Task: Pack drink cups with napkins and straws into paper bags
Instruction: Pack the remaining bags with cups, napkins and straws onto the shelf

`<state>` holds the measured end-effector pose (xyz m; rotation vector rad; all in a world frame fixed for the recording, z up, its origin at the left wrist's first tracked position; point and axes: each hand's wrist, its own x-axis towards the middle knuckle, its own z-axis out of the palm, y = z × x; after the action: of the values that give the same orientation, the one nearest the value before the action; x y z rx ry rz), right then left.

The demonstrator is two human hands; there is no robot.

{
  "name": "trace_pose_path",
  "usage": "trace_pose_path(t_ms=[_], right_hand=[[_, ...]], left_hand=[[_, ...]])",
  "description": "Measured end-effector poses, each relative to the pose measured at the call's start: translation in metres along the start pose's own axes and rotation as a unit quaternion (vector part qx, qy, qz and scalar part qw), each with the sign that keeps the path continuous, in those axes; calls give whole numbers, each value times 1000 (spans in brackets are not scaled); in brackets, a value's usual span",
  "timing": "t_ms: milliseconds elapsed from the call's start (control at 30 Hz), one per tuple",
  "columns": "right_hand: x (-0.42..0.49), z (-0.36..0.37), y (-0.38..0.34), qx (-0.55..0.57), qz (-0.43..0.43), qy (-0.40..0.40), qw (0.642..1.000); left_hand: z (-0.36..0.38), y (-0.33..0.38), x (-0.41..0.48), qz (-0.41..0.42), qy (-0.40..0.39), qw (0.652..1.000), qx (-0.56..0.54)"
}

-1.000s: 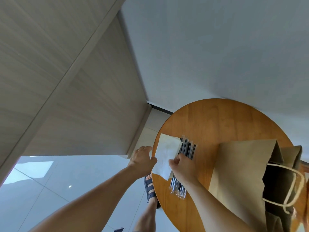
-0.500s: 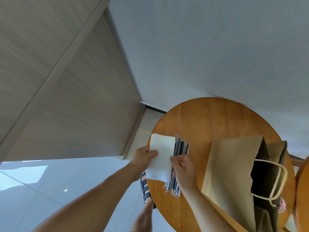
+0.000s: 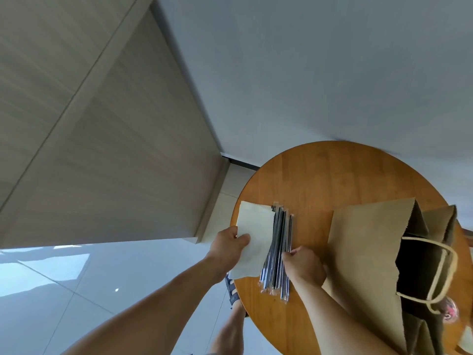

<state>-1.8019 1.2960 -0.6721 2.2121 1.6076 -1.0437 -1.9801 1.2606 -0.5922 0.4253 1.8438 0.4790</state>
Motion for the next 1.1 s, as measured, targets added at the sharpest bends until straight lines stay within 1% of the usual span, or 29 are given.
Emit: trace_pose_path(t_ms=[67, 133, 267, 333, 400, 467, 533, 567, 667, 833, 900, 1033, 1100], right_hand=[[-1, -3, -1, 2, -2, 2, 1000], [-4, -8, -2, 28, -7, 7, 1000], [-20, -27, -9, 112, -20, 12, 993], [-32, -42, -17, 175, -53, 25, 983], [-47, -63, -31, 262, -109, 33, 958], [-65, -87, -48, 341, -179, 28, 922], [-81, -110, -63, 389, -235, 12, 891], [-87, -120, -69, 398, -254, 2, 881], [-99, -146, -80, 391, -286, -4, 875], [-112, -184, -84, 337, -310, 54, 887], [-117, -196, -84, 320, -318, 71, 890], [-125, -216, -82, 315, -318, 74, 891], [-129, -226, -80, 293, -326, 96, 894]], left_hand=[[1, 5, -1, 8, 2, 1000, 5], [1, 9, -2, 15, 1, 1000, 8], [0, 19, -10, 27, 9, 1000, -1], [-1, 27, -17, 38, 16, 999, 1], [-2, 41, -27, 55, 25, 998, -12], [-3, 59, -39, 72, 36, 996, -43], [-5, 79, -52, 84, 35, 991, -101], [-6, 89, -59, 94, 28, 987, -130], [-8, 114, -79, 130, -4, 974, -185], [-11, 141, -109, 178, -38, 946, -269], [-12, 148, -119, 198, -41, 941, -273], [-9, 159, -136, 245, -49, 938, -239], [-6, 167, -144, 264, -42, 937, -225]])
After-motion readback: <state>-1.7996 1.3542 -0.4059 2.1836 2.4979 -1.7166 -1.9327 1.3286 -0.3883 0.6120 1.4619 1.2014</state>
